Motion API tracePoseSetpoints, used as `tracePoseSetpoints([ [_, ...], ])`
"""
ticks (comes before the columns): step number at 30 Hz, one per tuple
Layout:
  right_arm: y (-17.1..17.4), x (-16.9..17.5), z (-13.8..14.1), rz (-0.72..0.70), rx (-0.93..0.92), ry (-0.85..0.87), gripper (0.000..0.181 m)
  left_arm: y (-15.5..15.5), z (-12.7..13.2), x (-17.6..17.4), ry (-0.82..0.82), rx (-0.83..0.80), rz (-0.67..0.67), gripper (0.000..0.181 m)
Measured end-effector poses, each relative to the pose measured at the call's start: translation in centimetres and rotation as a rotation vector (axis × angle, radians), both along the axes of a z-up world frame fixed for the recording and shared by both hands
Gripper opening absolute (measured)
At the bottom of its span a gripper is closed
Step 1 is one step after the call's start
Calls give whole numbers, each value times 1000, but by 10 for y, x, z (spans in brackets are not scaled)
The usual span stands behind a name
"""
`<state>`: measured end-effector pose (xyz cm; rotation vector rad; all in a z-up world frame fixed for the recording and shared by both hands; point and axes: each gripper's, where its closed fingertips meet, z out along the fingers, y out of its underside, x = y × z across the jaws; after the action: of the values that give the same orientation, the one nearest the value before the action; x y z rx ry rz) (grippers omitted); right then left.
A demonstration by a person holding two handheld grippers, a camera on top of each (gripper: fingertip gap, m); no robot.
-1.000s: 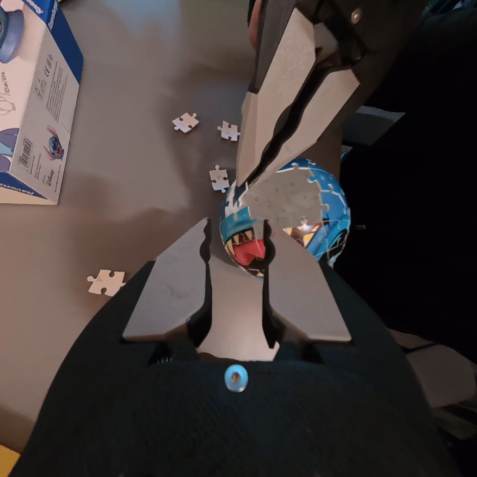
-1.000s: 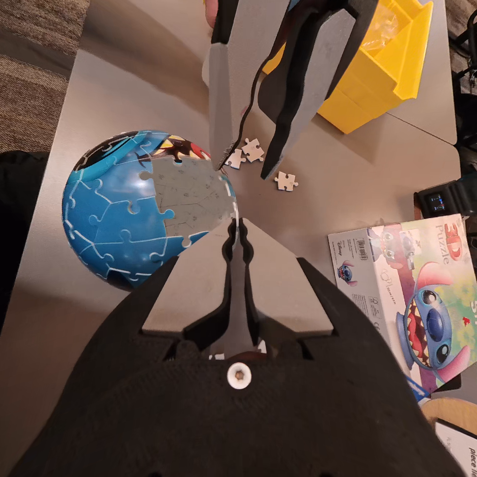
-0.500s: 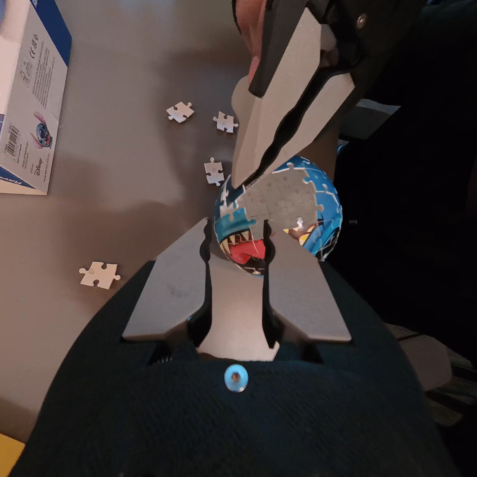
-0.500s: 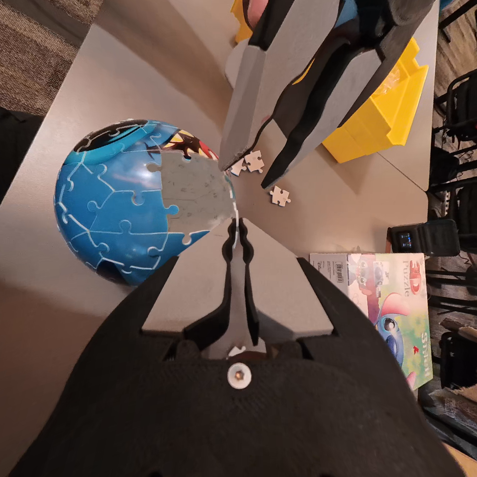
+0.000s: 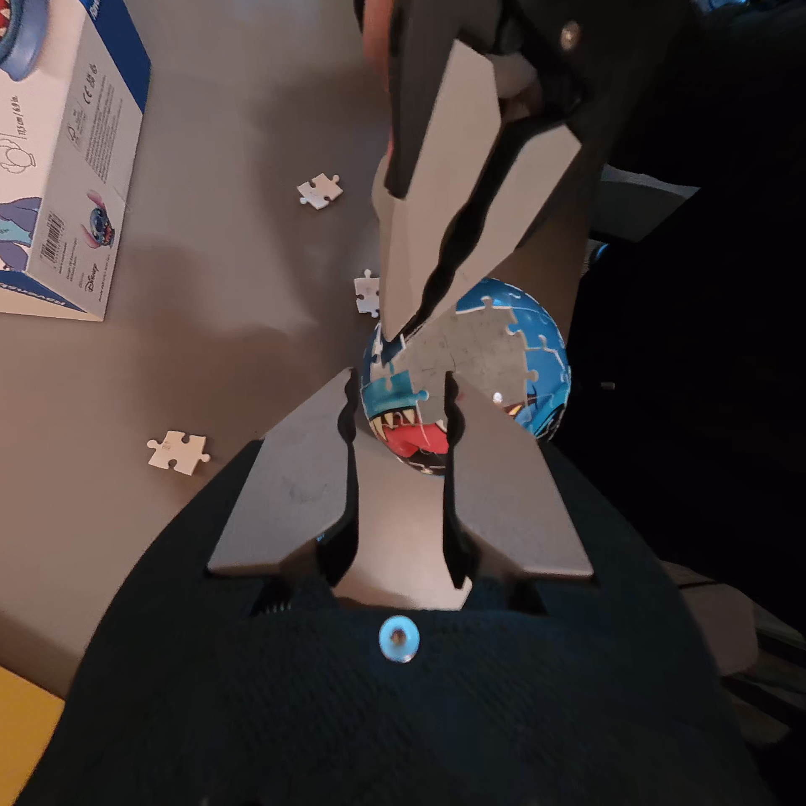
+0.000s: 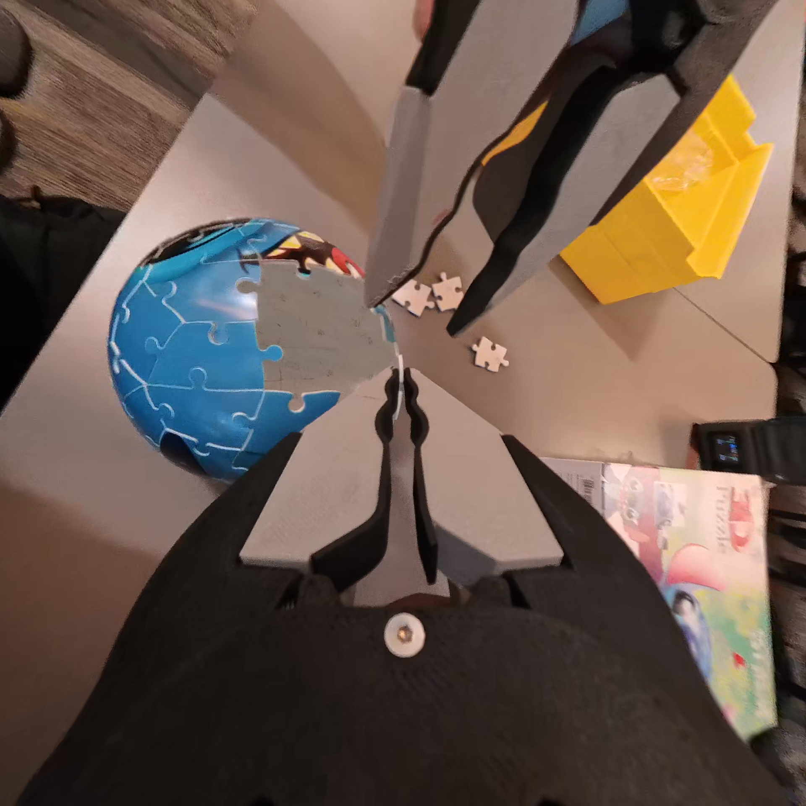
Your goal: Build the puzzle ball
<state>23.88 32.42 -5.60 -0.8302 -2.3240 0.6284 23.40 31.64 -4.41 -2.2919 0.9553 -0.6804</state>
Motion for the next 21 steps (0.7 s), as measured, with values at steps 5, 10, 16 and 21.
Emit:
tracePoseSetpoints([
  [5, -3, -4, 5, 42, -92, -40, 0, -7, -2, 3, 46, 9, 12, 37],
  [10, -6, -4, 2, 71, -81, -54, 0, -10, -2, 5, 88, 33, 39, 35],
  [16, -5, 0, 3, 79, -80, -57, 0, -13, -5, 3, 113, 44, 55, 35],
  [21, -2, 2, 2, 74, -68, -62, 0, -13, -5, 0, 100, 48, 70, 34],
])
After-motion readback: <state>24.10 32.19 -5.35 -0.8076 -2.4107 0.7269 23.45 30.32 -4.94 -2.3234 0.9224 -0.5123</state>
